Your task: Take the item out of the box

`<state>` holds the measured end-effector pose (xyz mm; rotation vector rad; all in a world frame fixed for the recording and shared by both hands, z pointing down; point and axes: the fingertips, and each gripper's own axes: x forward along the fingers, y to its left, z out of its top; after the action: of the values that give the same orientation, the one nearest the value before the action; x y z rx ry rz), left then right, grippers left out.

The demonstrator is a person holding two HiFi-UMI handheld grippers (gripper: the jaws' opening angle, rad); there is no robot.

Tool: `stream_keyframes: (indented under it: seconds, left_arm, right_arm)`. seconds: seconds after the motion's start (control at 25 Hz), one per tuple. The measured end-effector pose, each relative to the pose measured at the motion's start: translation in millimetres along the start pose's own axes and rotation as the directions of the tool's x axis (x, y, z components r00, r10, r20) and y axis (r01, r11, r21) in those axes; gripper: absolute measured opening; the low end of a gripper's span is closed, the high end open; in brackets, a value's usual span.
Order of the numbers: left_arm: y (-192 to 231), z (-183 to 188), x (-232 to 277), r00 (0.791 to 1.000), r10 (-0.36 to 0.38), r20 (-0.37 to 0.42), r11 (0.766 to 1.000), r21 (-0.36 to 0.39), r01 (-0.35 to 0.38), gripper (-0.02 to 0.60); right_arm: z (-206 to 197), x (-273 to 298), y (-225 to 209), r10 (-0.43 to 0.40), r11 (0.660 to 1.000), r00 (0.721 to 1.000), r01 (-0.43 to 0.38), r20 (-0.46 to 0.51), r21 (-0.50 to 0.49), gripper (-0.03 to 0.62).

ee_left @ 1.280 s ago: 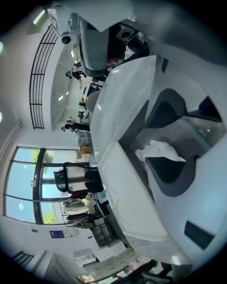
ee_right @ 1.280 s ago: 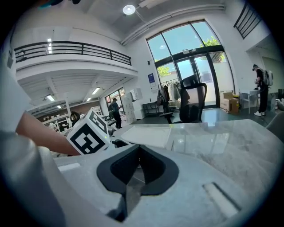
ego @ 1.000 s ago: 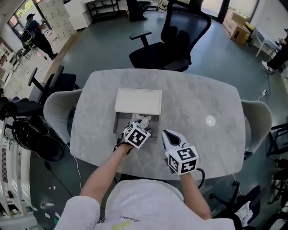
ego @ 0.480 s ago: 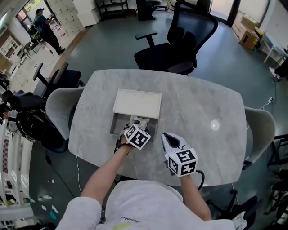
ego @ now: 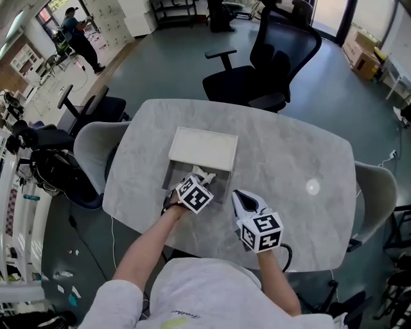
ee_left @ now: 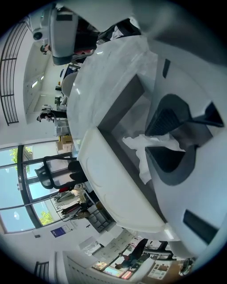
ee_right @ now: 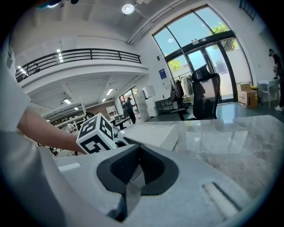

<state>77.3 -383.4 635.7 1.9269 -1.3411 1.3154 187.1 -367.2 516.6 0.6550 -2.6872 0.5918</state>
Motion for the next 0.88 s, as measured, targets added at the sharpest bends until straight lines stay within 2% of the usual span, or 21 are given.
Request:
stream_keyframes:
  seconds: [0.16,0.32,0.56,0.72,0.88]
  left_arm:
    - [-5,0,-12,1.0,-0.014,0.017,1.0,0.011,0.013,0.069]
    - [-9,1,-23,0.999,0.009,0.043,1.0,0.013,-0.009,0.067]
    - [-16,8,-46,0.994,0.016,0.11,1.0,0.002,-0.017,0.067]
    - [-15,11,-68,0.985,0.032,0.169,0.999,-0.033,-0.027,0.067]
    - [-7,15,-98,0.965,0.066,0.253,0.995,-0.087,-0.045,0.066]
  right_arm:
    - [2,0,6,0.018,1.0,1.0,-0.018,0.007,-0.004,0.002]
    - [2,-3,12,0.033,0.999,0.999,-0.033,0.012,-0.008,0.002]
    - [4,-3,22,0.057,0.998,0.998,-0.056,0.019,-0.017,0.002]
    - [8,2,30,0.067,0.998,0.997,-0.067,0.029,-0.018,0.002]
    - [15,8,45,0.085,0.996,0.996,-0.084,0.039,-0.032,0.002]
